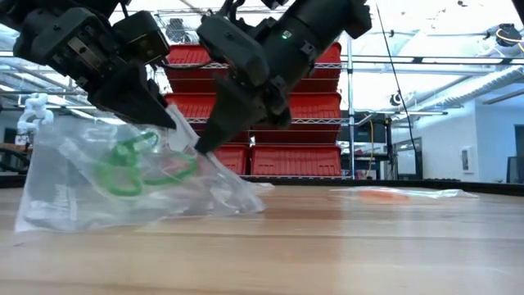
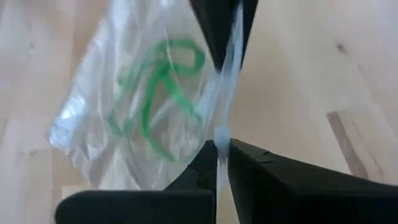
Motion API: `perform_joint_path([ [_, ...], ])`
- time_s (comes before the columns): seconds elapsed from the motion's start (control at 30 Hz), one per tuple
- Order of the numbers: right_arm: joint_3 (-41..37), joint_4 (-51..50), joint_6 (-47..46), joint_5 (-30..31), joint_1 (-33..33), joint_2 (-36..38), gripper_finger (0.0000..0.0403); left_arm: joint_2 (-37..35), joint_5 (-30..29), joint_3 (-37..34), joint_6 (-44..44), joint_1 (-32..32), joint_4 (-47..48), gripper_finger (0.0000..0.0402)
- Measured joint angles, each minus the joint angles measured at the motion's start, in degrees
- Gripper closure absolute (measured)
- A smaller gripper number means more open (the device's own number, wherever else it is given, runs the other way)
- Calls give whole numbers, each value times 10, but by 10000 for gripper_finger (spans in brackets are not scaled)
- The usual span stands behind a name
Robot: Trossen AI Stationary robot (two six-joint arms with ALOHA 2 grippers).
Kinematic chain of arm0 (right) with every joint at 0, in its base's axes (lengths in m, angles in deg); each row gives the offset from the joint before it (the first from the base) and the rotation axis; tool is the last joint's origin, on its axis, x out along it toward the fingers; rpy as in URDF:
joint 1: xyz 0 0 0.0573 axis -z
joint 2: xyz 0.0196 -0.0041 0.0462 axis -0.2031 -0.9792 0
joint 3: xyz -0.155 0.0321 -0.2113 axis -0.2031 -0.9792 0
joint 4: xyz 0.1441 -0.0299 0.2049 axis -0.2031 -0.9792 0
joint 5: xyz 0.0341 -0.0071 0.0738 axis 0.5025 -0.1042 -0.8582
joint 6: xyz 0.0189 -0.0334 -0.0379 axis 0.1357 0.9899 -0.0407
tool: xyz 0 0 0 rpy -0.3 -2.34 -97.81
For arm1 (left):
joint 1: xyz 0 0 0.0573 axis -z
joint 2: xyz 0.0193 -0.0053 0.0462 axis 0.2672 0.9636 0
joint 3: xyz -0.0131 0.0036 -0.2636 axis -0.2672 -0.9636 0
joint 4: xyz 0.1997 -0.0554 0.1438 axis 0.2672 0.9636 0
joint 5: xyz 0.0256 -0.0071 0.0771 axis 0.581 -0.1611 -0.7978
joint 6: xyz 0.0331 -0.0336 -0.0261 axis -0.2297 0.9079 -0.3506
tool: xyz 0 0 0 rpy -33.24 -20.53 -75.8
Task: Sort rubber bands
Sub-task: Close the transparent zip bag
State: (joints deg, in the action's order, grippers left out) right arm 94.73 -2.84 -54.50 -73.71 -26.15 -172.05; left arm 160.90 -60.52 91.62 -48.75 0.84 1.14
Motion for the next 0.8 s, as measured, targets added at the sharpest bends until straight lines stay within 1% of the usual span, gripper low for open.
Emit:
perform_joint_path([
  [0.53,-1,-63,-39,3,-38,0,400,-9,-10,0,0,0,9,402],
  [0.8,-1,-87,-56,-13,-53,-1,400,-9,-13,0,0,-1,14,402],
])
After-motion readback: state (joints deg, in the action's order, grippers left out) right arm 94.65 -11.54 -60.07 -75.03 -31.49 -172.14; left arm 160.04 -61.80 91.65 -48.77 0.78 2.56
